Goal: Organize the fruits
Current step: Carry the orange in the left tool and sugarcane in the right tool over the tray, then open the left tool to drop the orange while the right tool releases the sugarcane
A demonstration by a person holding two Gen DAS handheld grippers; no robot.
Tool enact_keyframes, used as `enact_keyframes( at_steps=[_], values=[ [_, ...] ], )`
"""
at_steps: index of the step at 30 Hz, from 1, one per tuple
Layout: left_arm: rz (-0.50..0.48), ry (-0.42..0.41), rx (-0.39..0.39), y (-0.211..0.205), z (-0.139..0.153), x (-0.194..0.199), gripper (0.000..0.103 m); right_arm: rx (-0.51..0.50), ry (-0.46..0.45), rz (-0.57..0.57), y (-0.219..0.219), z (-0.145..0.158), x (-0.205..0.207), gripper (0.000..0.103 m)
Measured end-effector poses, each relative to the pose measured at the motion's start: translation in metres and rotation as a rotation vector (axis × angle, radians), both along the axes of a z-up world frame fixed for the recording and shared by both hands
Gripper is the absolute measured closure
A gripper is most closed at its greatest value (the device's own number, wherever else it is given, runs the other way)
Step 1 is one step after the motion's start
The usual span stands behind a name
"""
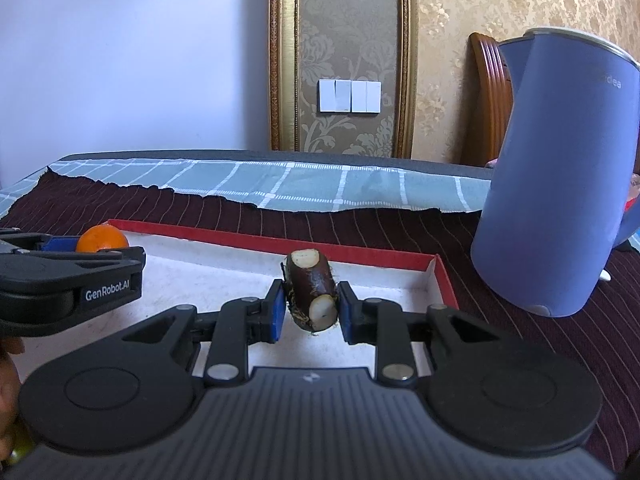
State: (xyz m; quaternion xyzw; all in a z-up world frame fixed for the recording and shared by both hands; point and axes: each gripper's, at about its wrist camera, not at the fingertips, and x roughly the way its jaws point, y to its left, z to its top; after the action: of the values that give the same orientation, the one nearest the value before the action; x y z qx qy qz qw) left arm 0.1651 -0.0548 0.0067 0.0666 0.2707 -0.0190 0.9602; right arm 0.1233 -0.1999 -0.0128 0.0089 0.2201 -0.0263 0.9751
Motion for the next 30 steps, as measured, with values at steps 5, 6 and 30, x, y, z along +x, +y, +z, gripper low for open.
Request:
enact_keyframes(
  at_steps=[5, 6, 30],
  values=[
    [0.018, 0.037, -0.012, 0.005, -0.001, 0.010, 0.062, -0.001, 0.005, -0.003, 0.000, 0.000, 0.003, 0.077],
    [0.021, 0.042, -0.015, 0.007, -0.002, 0.011, 0.062, -0.001, 0.007, -0.005, 0.000, 0.000, 0.004, 0.077],
    [0.049, 0.050, -0.023, 0.017, -0.005, 0.023, 0.059, 0.065, 0.007, -0.071, -0.018, -0.002, 0.012, 0.074]
  ],
)
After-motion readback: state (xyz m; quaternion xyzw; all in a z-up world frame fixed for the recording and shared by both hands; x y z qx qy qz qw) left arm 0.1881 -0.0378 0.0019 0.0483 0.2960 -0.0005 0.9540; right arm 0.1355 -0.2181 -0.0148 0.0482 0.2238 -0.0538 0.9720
